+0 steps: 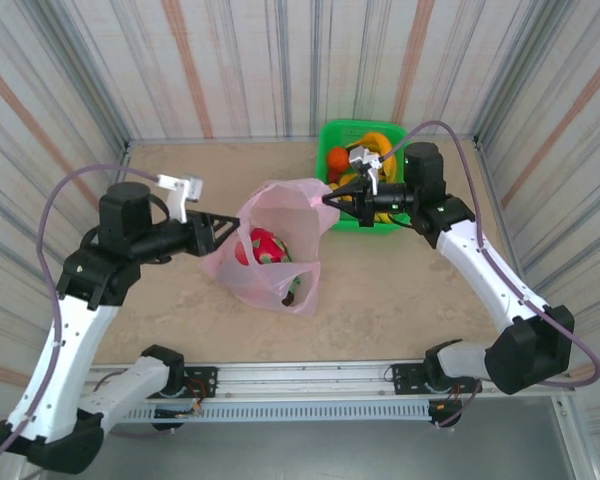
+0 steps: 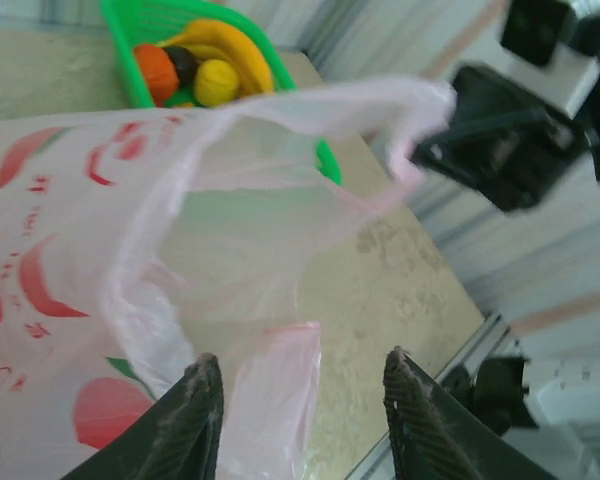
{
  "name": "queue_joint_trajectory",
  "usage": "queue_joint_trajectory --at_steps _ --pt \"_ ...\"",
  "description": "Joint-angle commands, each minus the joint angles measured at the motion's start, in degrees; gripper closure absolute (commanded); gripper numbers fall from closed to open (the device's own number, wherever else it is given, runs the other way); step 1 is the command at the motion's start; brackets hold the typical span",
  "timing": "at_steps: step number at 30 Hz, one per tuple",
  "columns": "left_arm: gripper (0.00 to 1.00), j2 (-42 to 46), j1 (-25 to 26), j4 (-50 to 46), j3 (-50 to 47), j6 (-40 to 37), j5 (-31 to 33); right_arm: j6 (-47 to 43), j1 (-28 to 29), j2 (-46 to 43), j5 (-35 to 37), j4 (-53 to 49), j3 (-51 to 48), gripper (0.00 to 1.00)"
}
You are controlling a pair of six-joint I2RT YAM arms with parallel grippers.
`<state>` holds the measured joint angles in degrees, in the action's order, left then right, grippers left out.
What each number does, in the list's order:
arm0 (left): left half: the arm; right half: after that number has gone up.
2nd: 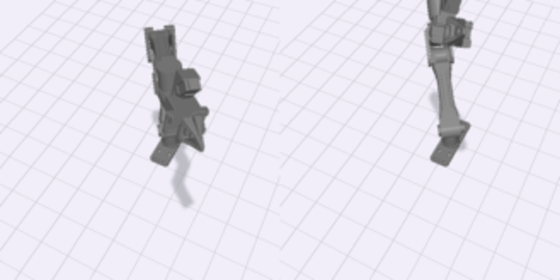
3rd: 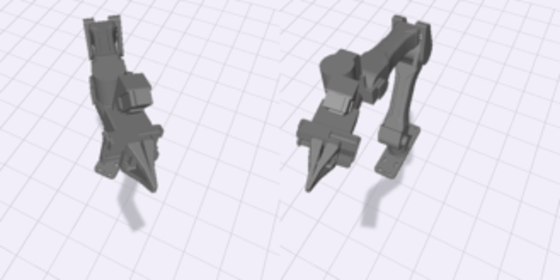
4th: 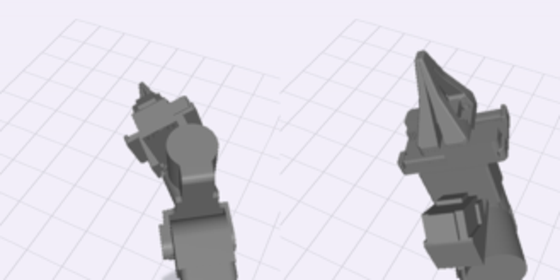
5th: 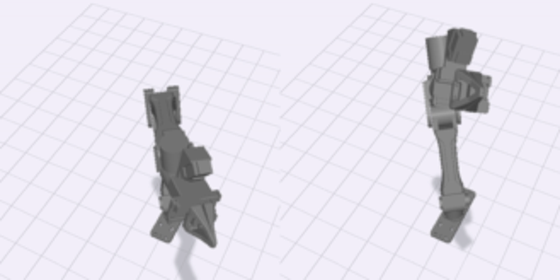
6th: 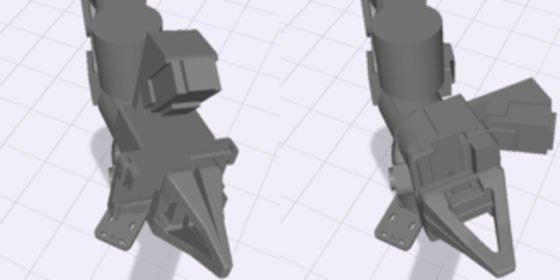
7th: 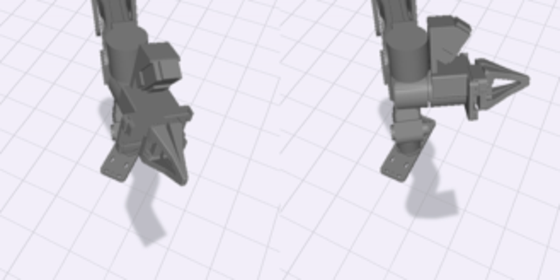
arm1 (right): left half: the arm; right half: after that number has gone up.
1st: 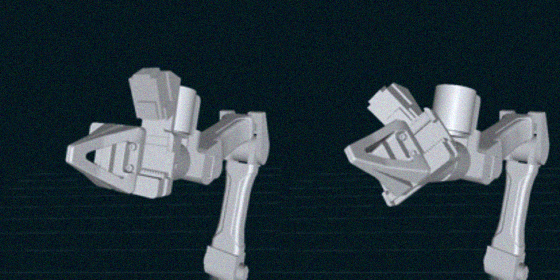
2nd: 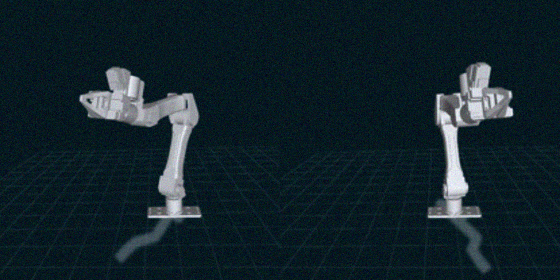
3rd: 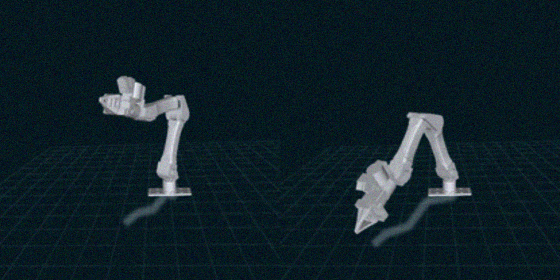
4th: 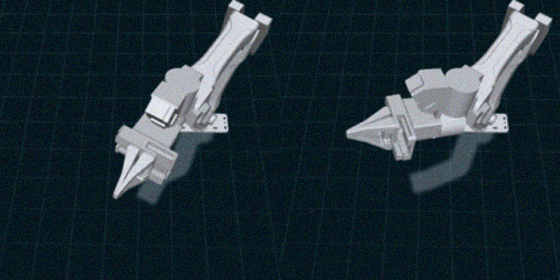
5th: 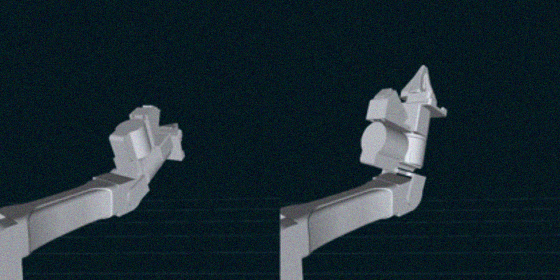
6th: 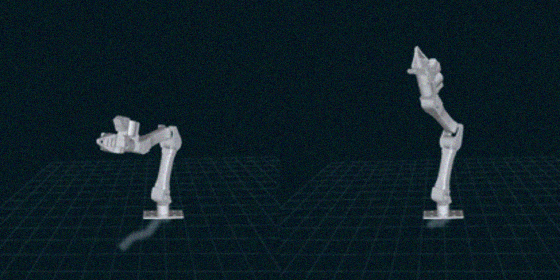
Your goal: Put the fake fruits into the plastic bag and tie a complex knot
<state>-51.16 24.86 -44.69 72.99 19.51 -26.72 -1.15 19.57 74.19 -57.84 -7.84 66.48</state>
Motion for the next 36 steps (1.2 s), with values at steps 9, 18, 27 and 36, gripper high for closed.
queue_joint_trajectory --at_steps 9,18,27,36 --pt "0.42 -14.05 39.20 -5.44 6.06 -4.99 41.59 7.93 -4.17 1.71 2.14 3.57 -1.67 1.00" --pt "0.30 -31.18 46.15 -10.74 13.57 1.21 50.17 9.32 -5.60 2.70 2.43 4.36 -2.62 1.00" --pt "0.19 -44.27 46.29 -17.19 21.03 8.35 53.42 8.89 -5.60 2.55 2.28 4.85 -3.72 1.00" --pt "0.13 -54.77 46.14 -23.33 28.17 10.22 58.32 8.45 -5.73 1.74 2.37 4.67 -4.42 1.00"
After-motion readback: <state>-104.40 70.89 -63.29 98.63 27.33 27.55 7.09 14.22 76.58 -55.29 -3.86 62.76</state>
